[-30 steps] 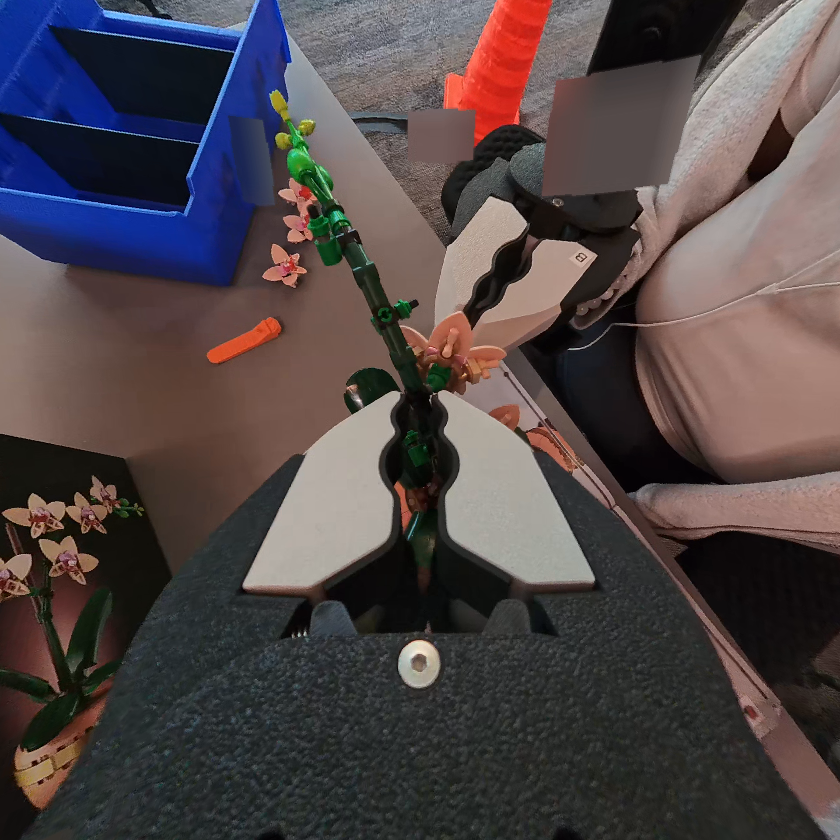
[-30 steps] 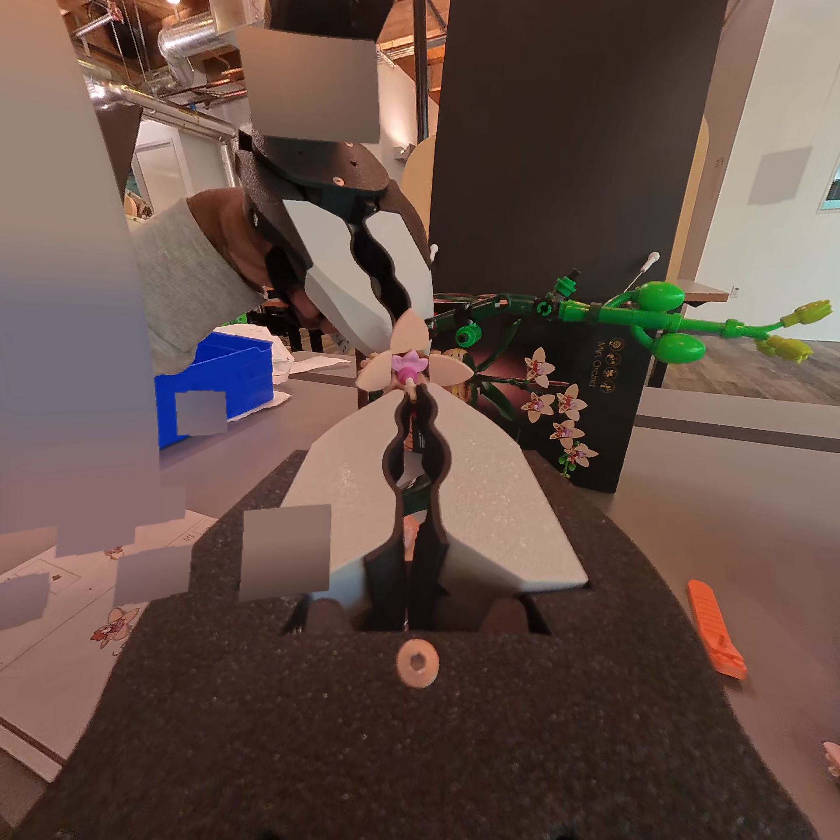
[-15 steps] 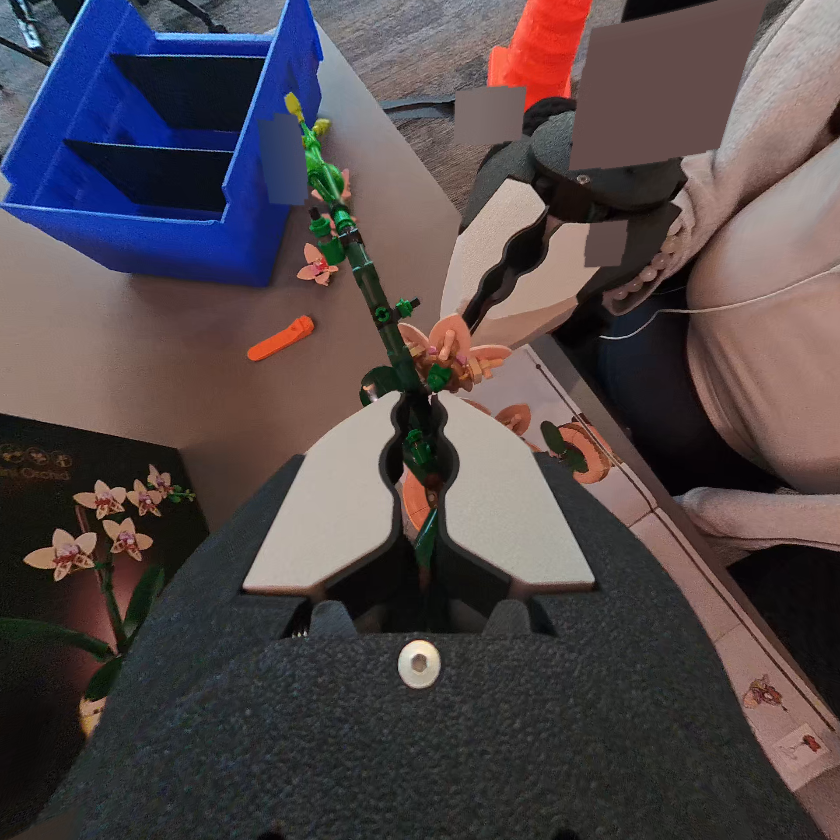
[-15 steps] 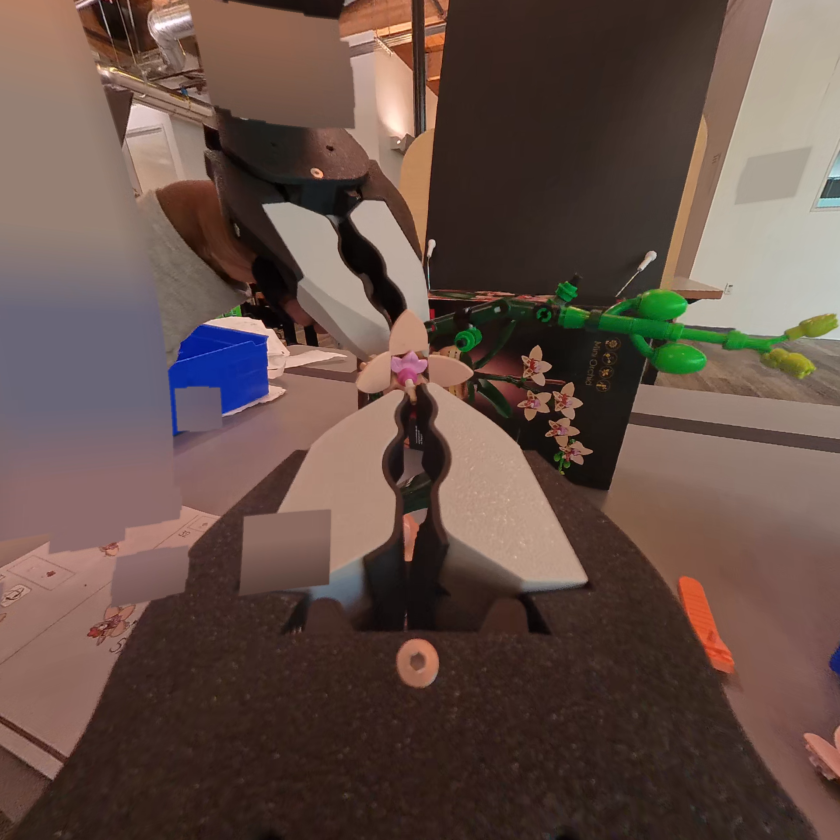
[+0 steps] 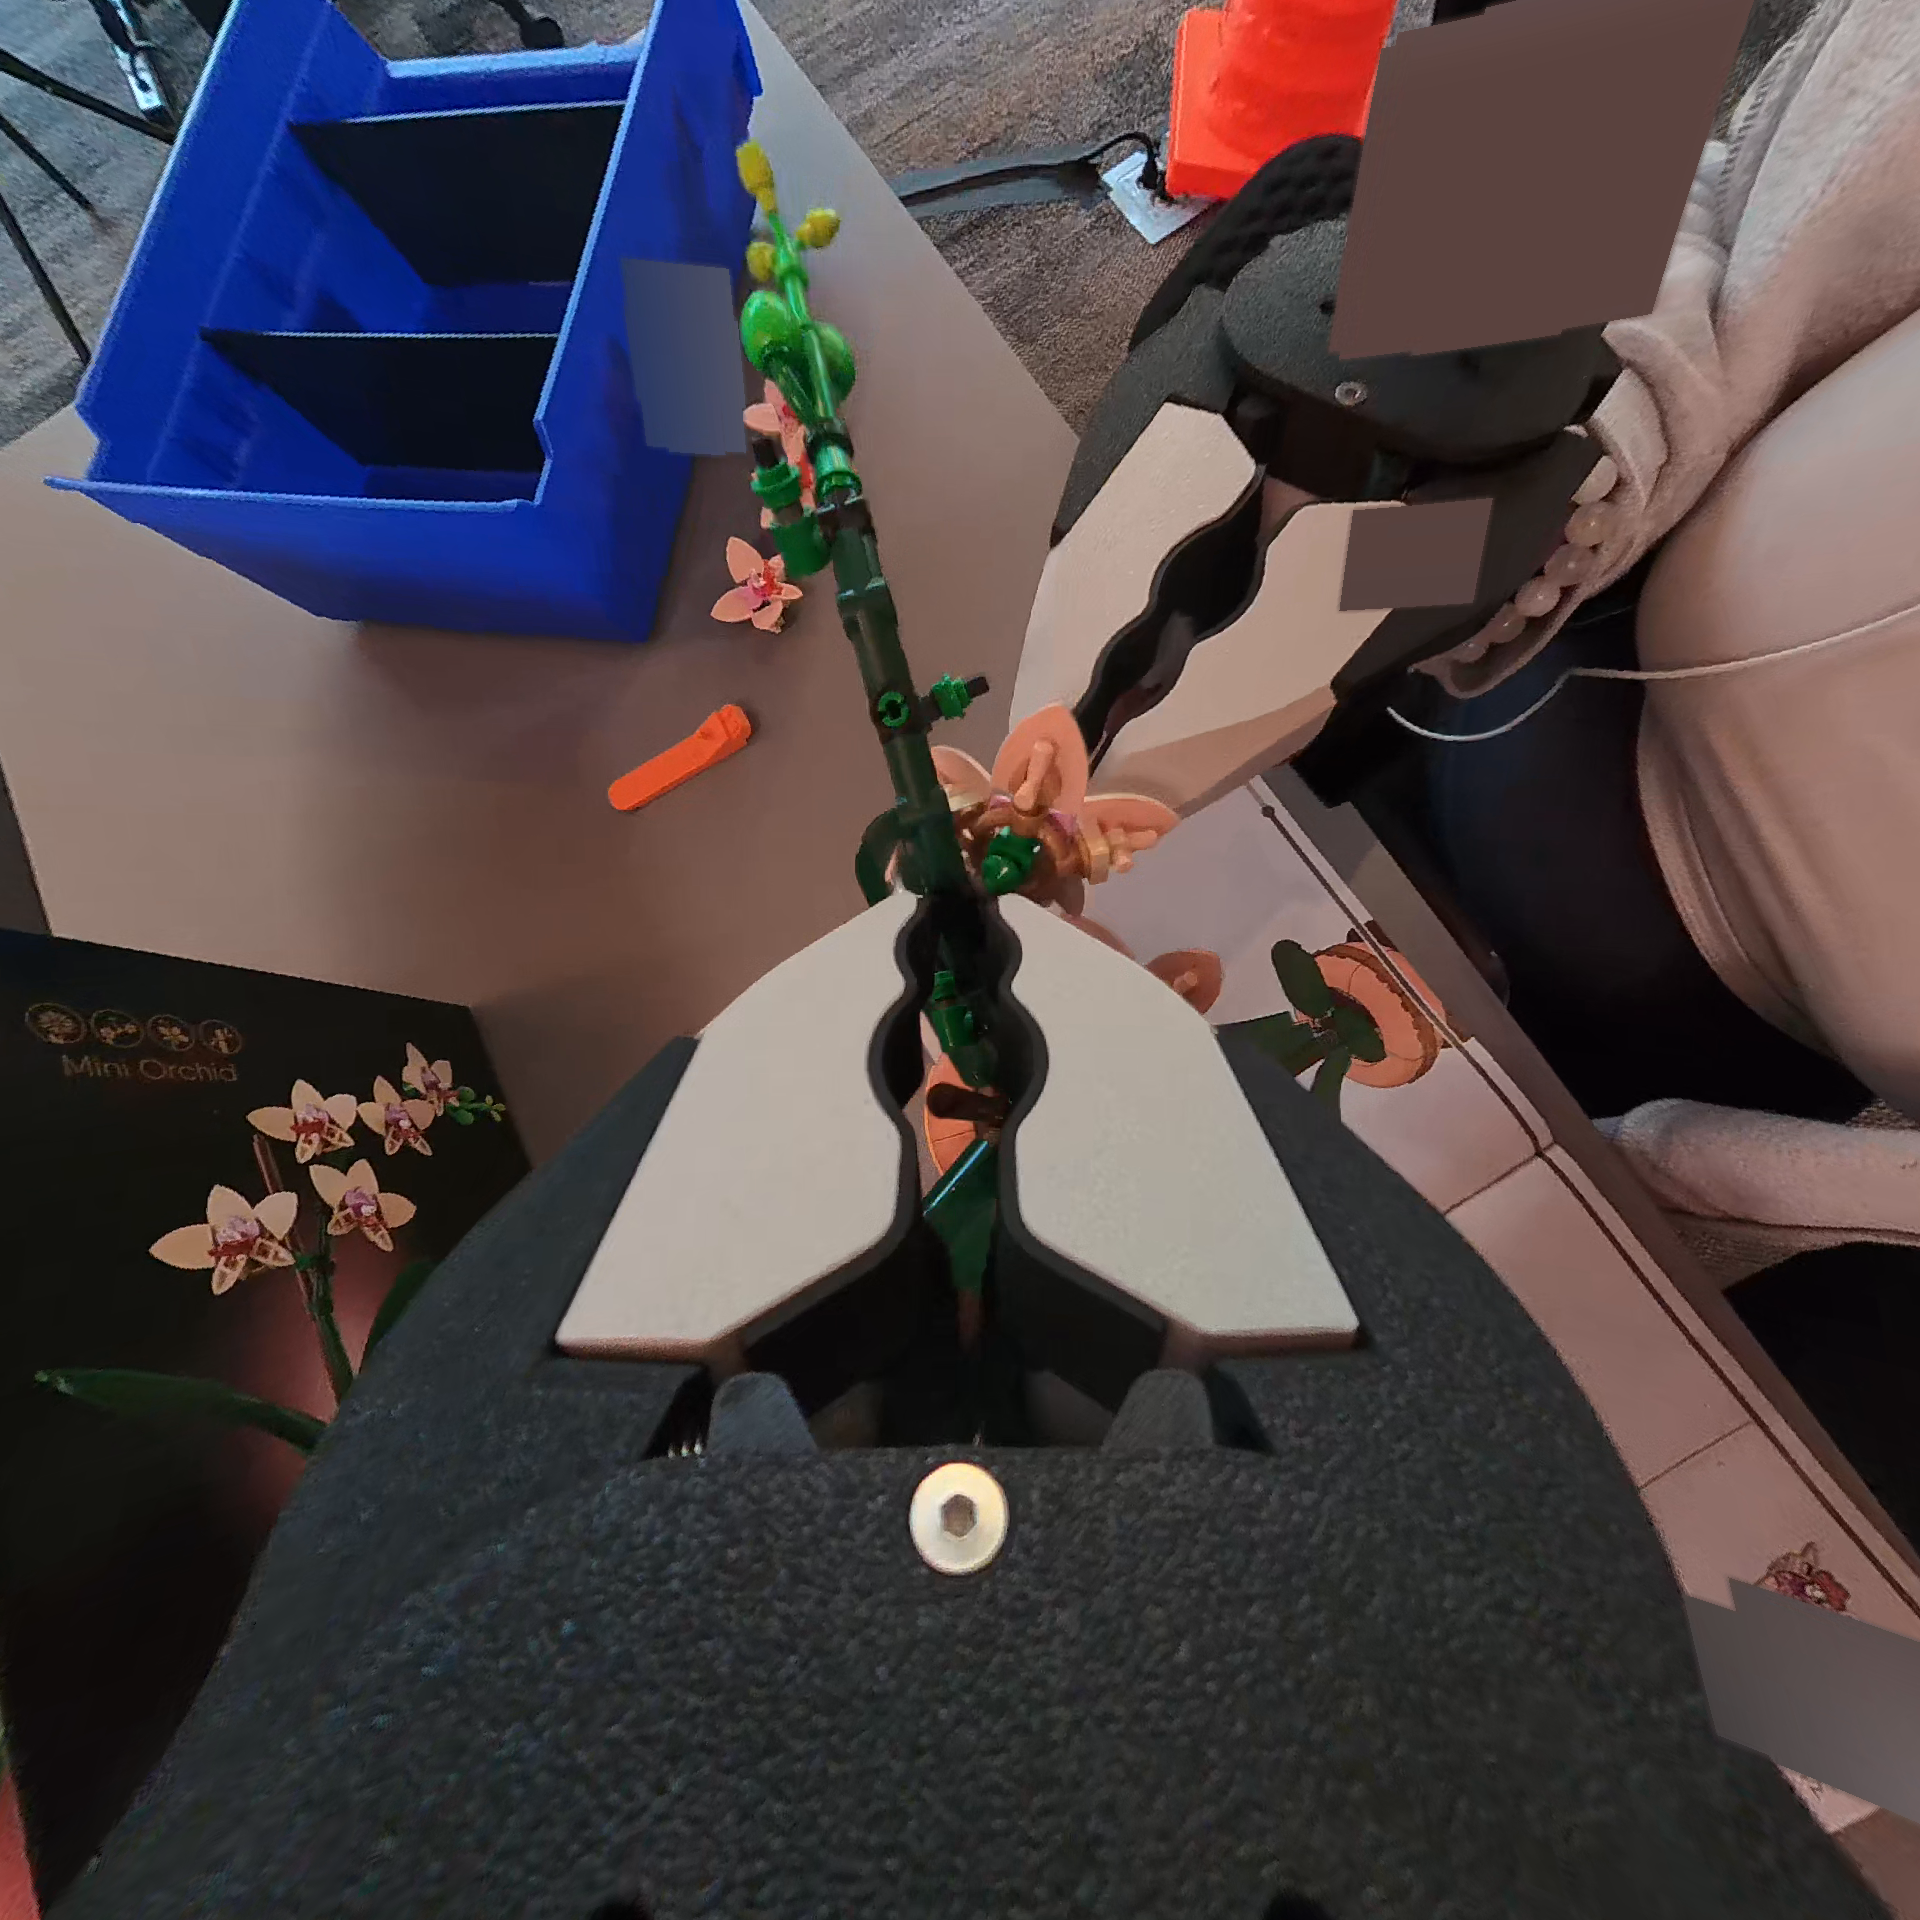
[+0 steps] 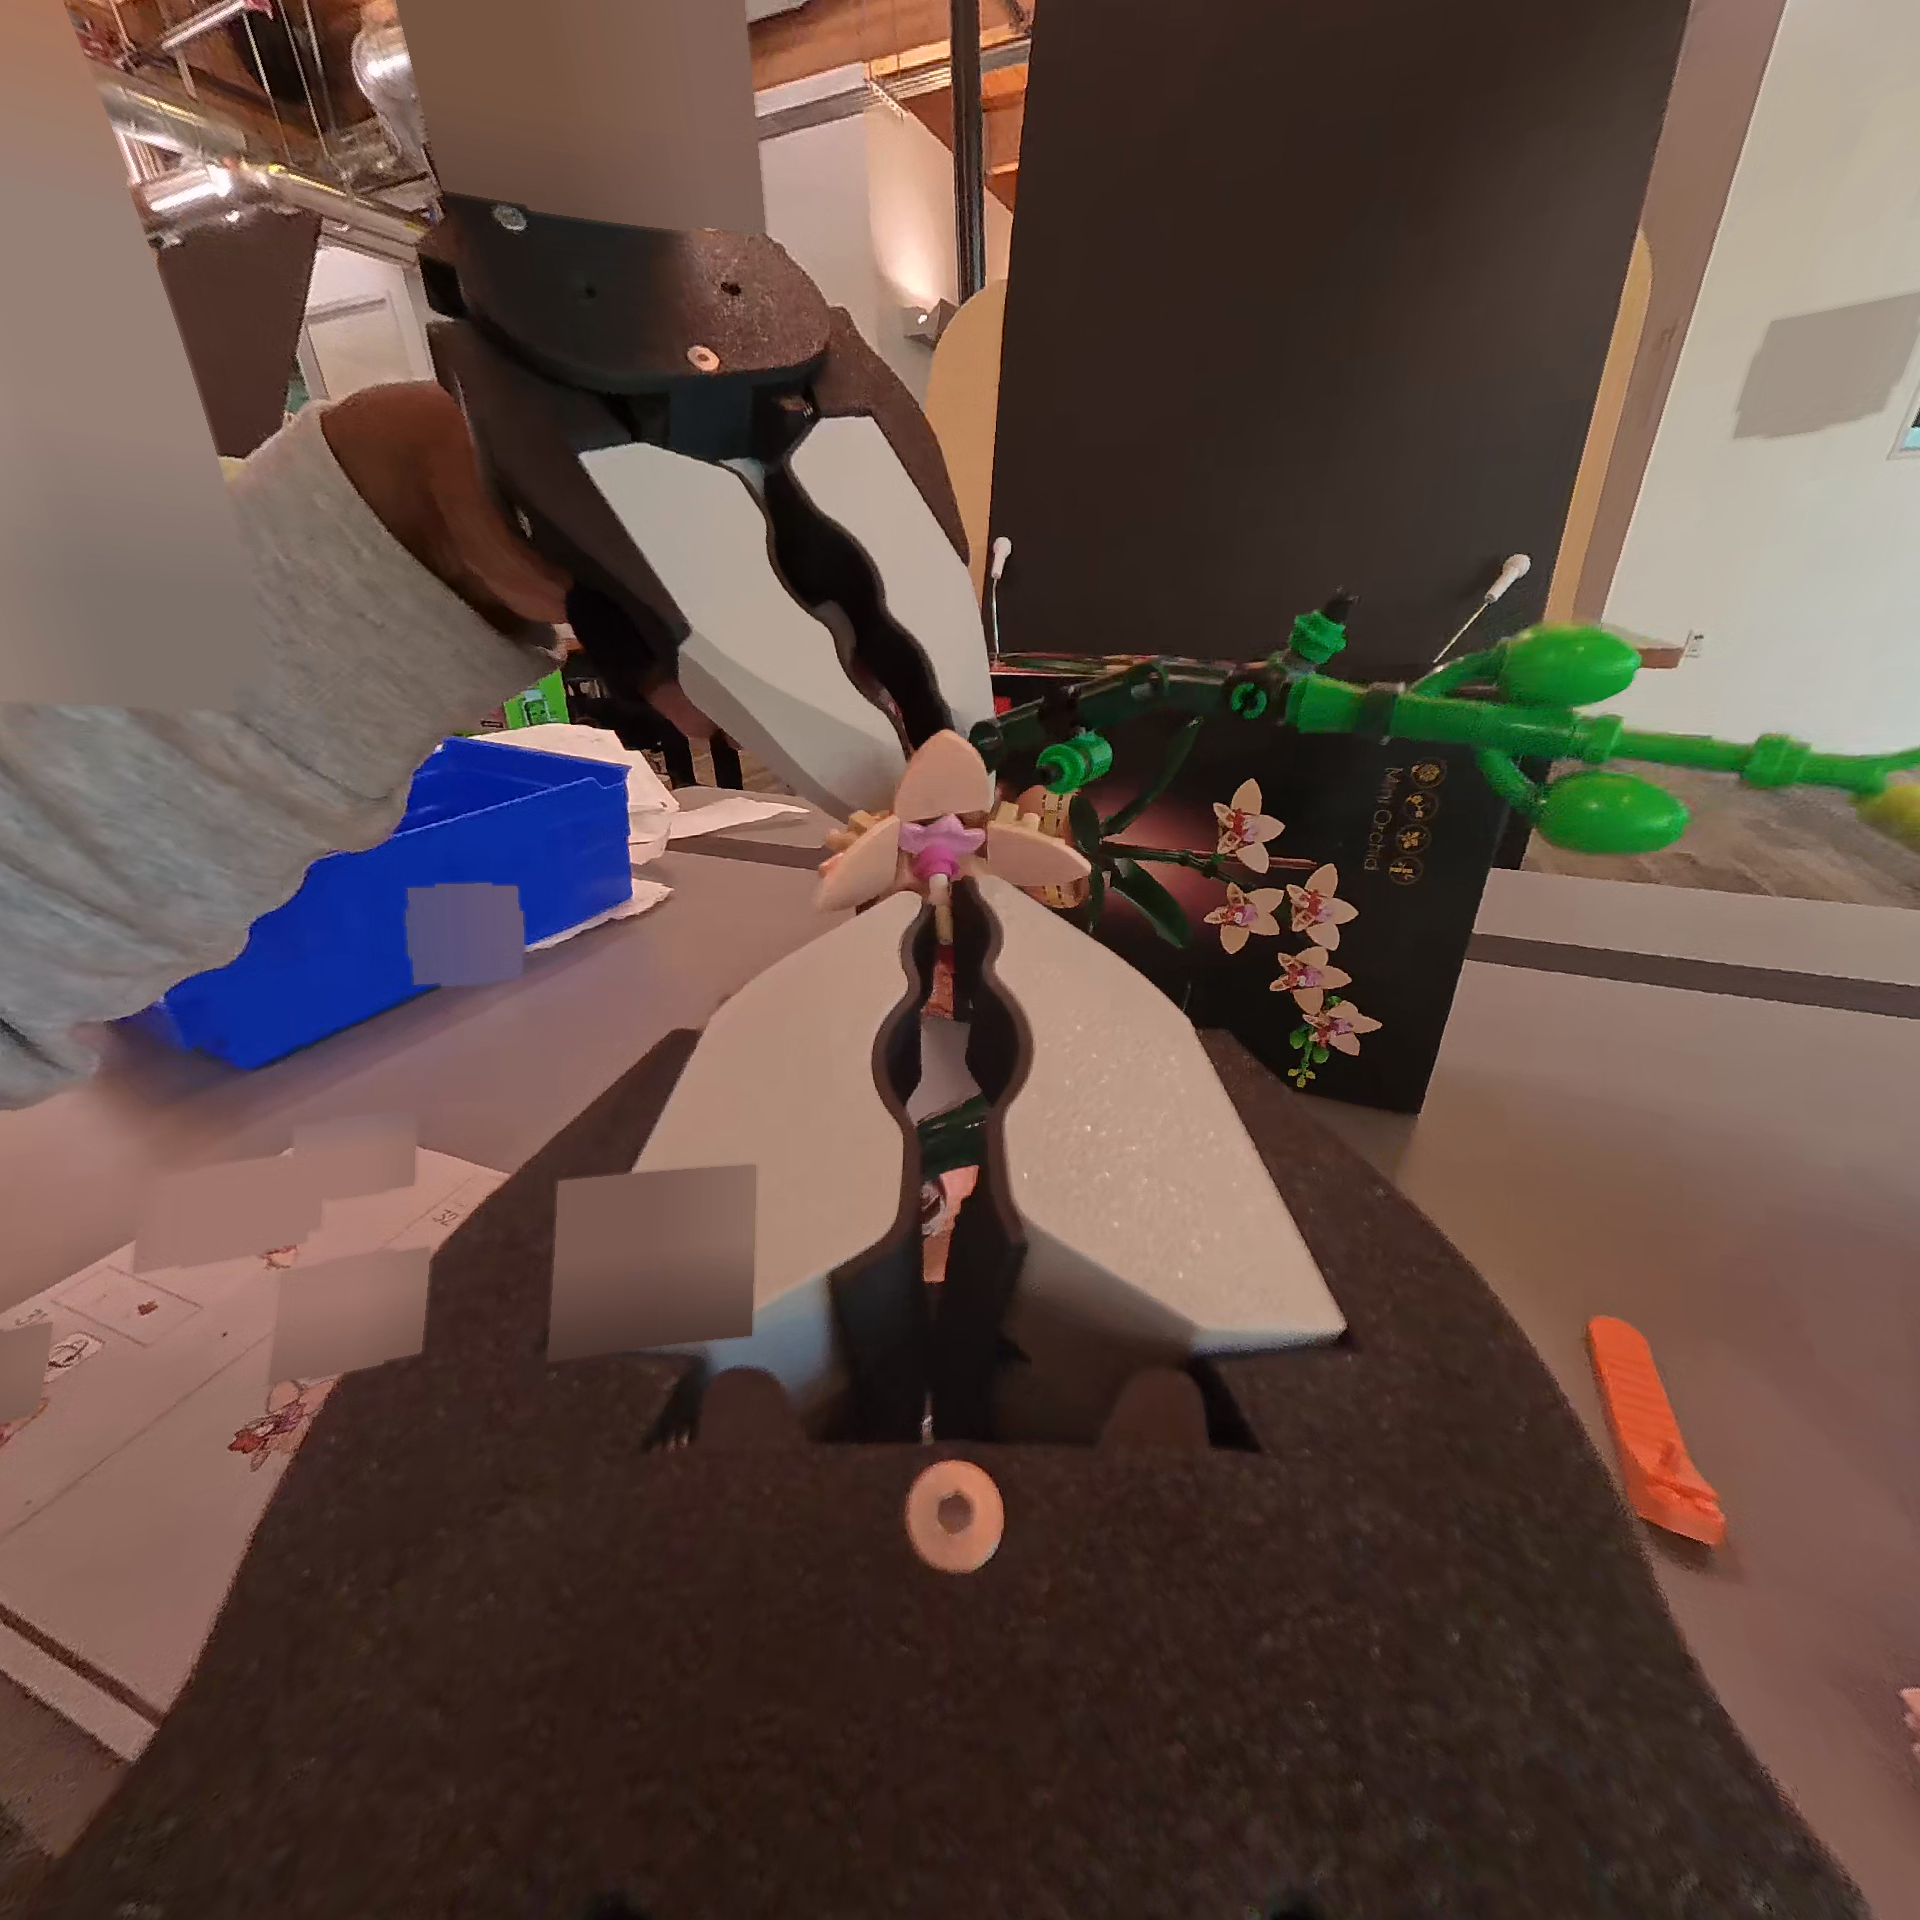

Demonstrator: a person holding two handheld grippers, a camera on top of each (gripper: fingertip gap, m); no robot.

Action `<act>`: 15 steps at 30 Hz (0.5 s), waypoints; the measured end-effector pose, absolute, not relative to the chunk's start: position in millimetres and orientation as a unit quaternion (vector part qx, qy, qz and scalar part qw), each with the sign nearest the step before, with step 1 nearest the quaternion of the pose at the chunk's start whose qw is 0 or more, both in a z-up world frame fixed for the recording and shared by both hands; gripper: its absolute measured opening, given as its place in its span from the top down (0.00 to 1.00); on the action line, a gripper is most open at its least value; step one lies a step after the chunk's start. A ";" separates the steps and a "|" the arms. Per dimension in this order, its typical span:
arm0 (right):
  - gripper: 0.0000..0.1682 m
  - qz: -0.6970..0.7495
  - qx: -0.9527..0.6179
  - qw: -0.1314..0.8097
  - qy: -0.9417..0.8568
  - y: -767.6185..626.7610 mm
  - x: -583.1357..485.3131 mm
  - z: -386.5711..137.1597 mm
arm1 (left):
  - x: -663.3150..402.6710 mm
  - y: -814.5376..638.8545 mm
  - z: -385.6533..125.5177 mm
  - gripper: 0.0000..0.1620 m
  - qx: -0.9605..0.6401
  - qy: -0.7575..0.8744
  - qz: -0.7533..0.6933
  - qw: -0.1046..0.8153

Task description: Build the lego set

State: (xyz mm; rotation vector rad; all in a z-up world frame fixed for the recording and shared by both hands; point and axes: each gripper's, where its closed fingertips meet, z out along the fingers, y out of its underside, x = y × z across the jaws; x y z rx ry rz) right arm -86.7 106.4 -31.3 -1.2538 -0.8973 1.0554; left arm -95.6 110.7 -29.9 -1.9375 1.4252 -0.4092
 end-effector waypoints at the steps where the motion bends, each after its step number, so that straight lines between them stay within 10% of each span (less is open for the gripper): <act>1: 0.98 0.453 -0.538 0.597 -0.385 106.8 -86.4 -30.3 | -96.0 110.8 -29.7 0.95 -0.746 0.549 -0.154 0.344; 15: 0.98 0.428 -0.514 0.626 -0.400 105.6 -84.9 -23.8 | -96.1 113.4 -30.1 0.95 -0.742 0.556 -0.117 0.356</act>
